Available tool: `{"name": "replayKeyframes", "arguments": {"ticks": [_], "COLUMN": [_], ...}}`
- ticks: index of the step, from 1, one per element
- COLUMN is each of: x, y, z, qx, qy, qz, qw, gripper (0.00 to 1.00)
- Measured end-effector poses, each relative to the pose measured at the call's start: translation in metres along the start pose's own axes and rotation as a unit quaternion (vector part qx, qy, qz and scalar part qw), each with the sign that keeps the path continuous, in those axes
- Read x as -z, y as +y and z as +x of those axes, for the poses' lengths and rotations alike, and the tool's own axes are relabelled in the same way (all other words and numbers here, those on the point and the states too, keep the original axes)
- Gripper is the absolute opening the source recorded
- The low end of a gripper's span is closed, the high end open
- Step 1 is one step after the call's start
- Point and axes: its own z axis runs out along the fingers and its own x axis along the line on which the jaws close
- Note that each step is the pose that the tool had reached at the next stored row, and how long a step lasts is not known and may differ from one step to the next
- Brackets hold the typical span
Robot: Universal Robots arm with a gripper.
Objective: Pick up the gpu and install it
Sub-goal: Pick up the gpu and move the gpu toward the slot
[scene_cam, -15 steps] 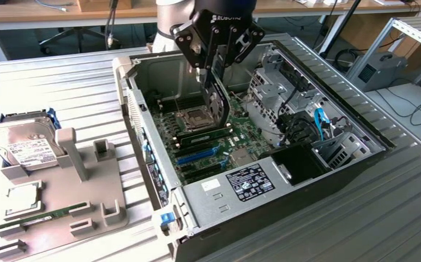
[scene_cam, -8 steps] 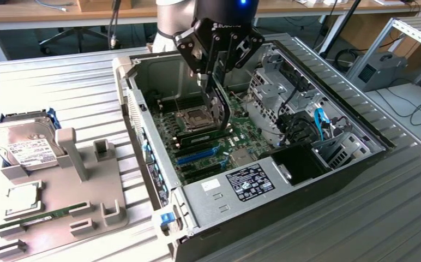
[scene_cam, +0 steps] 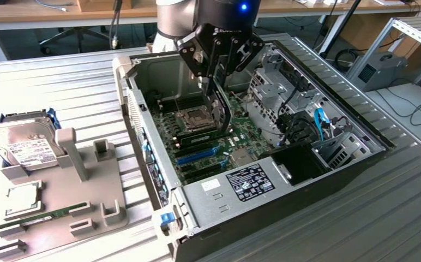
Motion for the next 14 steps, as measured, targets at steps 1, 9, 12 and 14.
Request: {"name": "replayKeyframes", "arguments": {"ticks": [1, 9, 12, 14], "x": [-0.0022, -0.0130, -0.0162, -0.0185], "y": [0.0000, 0.0003, 0.0004, 0.0004], "z": [-0.001, -0.005, -0.007, -0.007], "qx": [0.000, 0.000, 0.000, 0.000], "qy": [0.0000, 0.0000, 0.0000, 0.0000], "qz": [0.0000, 0.0000, 0.0000, 0.0000], "qw": [1.0000, 1.0000, 1.0000, 1.0000], "gripper": [0.26, 0.26, 0.26, 0.26]}}
